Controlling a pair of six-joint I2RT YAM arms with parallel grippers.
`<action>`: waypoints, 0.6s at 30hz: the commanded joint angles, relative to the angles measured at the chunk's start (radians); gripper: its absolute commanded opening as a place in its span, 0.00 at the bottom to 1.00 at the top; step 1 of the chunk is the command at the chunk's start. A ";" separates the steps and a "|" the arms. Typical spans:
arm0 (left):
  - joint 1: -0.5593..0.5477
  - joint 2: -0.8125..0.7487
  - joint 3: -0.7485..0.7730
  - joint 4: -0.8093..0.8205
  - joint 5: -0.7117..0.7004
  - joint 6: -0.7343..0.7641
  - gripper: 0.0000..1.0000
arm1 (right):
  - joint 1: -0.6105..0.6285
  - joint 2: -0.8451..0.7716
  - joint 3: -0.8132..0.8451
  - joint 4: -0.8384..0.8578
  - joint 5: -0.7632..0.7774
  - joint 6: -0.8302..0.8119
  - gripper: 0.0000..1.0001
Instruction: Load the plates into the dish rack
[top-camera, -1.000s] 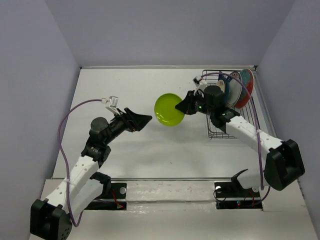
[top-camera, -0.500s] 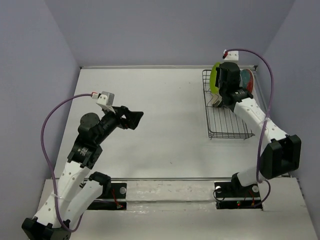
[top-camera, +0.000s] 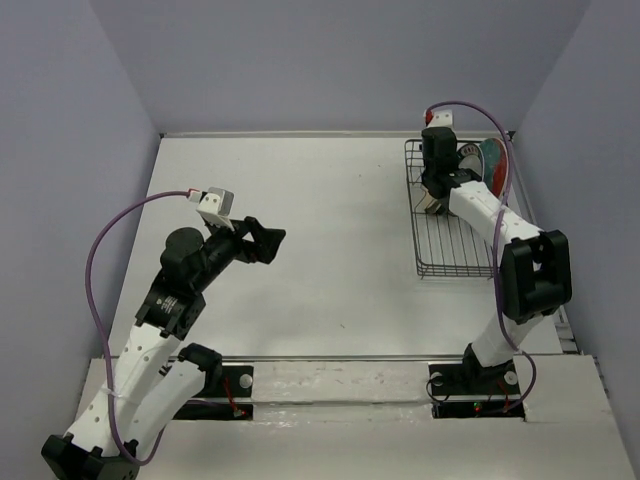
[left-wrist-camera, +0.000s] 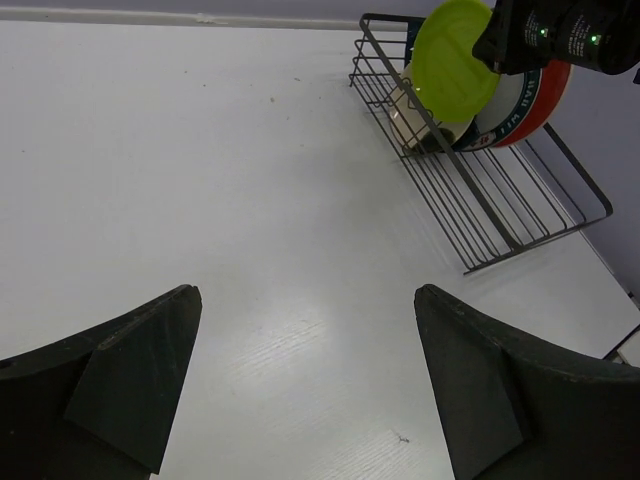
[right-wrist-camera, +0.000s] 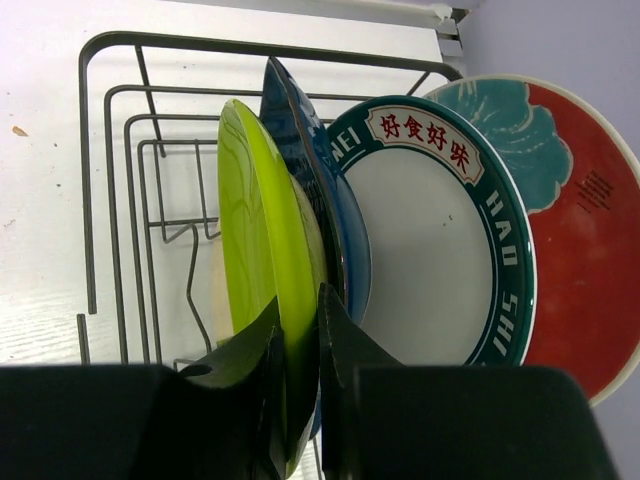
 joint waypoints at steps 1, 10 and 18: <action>-0.004 -0.013 0.007 0.019 -0.001 0.021 0.99 | -0.011 0.023 0.025 0.023 -0.009 0.016 0.07; -0.001 -0.009 0.008 0.019 0.001 0.021 0.99 | -0.011 0.043 0.028 -0.015 -0.046 0.119 0.33; 0.026 0.001 0.007 0.031 0.007 0.017 0.99 | -0.011 -0.204 0.016 -0.070 -0.251 0.271 0.97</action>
